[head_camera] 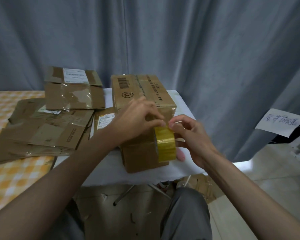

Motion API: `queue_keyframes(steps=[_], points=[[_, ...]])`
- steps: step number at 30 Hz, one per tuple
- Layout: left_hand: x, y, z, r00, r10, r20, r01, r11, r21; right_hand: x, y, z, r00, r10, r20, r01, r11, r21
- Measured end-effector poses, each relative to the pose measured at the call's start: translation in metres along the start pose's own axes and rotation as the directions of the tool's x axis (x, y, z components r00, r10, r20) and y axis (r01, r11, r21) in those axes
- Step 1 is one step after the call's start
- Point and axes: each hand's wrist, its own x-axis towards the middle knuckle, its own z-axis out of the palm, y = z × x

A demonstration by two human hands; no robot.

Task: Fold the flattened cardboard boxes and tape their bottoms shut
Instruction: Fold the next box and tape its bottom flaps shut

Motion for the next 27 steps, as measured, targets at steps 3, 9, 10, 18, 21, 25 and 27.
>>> queue_keyframes(steps=[3, 9, 10, 18, 21, 25, 27], points=[[0.000, 0.014, 0.004, 0.996, -0.078, 0.032, 0.080, 0.993, -0.087, -0.005, -0.001, 0.002, 0.999, -0.054, 0.005, 0.054, 0.998, -0.014], [0.002, 0.029, 0.011, 0.967, -0.256, -0.014, 0.248, 0.948, -0.201, -0.010, 0.007, -0.002, 0.994, -0.098, -0.037, 0.100, 0.994, 0.052], [0.002, 0.031, 0.013, 0.961, -0.276, -0.028, 0.267, 0.946, -0.183, -0.010, 0.010, -0.004, 0.998, -0.062, -0.012, 0.063, 0.995, 0.074], [-0.003, 0.042, 0.040, 0.955, -0.282, -0.091, 0.268, 0.953, -0.142, -0.016, 0.030, -0.010, 0.994, -0.105, 0.007, 0.104, 0.970, -0.221], [-0.008, 0.056, 0.039, 0.970, -0.201, -0.134, 0.170, 0.963, -0.210, -0.015, 0.031, -0.018, 0.984, -0.175, -0.034, 0.158, 0.946, -0.283], [-0.006, 0.066, 0.031, 0.963, -0.143, -0.228, 0.079, 0.960, -0.267, -0.014, 0.024, -0.034, 0.984, -0.179, 0.001, 0.175, 0.960, -0.218], [0.002, 0.062, 0.028, 0.956, -0.158, -0.248, 0.087, 0.957, -0.276, -0.016, 0.025, -0.041, 0.981, -0.189, 0.046, 0.194, 0.959, -0.207]])
